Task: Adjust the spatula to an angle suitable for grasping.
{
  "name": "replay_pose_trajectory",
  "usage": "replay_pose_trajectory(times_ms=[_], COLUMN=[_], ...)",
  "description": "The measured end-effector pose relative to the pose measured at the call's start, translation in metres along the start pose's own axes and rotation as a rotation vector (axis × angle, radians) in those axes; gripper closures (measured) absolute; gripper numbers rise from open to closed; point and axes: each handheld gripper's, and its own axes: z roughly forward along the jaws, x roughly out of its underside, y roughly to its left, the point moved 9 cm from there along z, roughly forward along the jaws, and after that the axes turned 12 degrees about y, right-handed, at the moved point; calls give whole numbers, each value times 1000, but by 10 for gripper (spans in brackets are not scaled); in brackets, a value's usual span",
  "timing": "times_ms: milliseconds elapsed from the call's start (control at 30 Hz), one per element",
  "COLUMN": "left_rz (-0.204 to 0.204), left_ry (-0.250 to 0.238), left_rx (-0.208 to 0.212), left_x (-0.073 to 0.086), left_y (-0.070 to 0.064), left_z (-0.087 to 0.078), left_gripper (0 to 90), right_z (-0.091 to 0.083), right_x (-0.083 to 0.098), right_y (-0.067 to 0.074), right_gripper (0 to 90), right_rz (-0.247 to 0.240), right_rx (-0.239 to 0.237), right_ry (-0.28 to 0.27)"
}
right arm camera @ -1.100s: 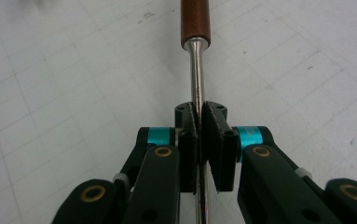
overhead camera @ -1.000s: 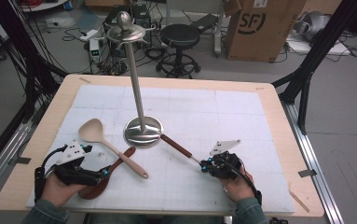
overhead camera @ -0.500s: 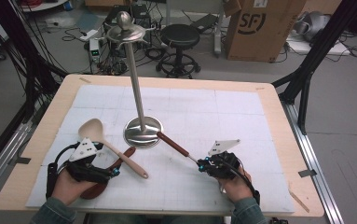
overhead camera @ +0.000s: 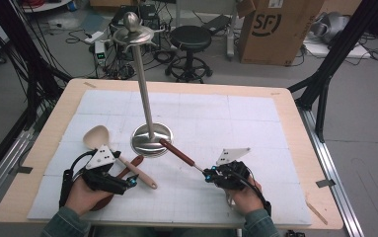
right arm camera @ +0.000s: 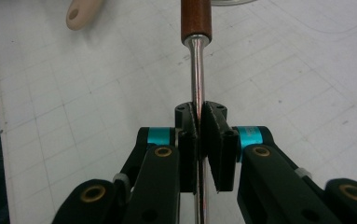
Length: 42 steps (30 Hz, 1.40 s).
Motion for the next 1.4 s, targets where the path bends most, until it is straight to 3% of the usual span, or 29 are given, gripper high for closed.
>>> replay_pose_trajectory(times_ms=[333, 433, 533, 767, 1400], left_rz=[31, 22, 29, 25, 27], left_ry=[5, 9, 1, -2, -34], left_rx=[25, 29, 46, 63, 76], left_x=[-6, -7, -8, -12, -19], left_y=[-9, -9, -11, -14, -19], left_z=[4, 5, 5, 8, 9], left_gripper=[20, 21, 88, 99, 182], right_z=[6, 8, 10, 18, 31], right_x=[-11, -16, -20, -31, -50], right_y=[10, 13, 17, 27, 50], right_gripper=[833, 833, 833, 833, 833], right_rz=[-30, -43, -54, -88, -118], right_rx=[-18, -24, -35, -56, -124], right_ry=[-6, -12, -17, -29, -53])
